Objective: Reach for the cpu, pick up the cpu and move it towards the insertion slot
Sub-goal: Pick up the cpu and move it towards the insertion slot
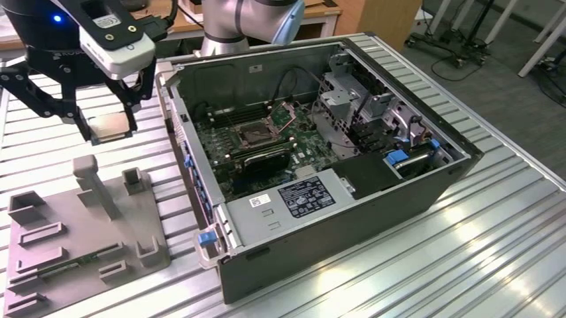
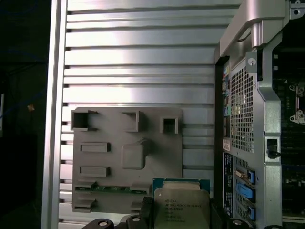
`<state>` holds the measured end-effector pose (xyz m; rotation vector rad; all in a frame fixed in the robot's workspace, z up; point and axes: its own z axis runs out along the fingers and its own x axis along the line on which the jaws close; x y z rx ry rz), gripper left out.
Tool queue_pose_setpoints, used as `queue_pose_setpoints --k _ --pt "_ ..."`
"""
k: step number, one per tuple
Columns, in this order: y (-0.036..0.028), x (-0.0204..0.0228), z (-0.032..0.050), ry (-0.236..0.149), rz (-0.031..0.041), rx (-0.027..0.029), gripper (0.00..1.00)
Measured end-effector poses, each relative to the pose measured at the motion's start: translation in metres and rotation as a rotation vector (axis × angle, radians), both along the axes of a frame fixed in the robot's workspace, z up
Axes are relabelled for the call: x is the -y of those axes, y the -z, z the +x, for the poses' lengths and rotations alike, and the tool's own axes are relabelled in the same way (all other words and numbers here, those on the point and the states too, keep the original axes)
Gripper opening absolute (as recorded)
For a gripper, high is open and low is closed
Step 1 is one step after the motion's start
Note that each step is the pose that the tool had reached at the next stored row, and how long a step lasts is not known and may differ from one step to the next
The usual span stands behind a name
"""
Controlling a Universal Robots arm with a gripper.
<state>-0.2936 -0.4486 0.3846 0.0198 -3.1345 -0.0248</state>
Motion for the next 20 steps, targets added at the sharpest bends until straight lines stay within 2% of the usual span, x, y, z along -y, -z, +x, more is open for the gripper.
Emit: queue_pose_setpoints --k 20 --pt "0.0000 0.0000 0.0248 0.000 -0.0004 -0.0014 0.55"
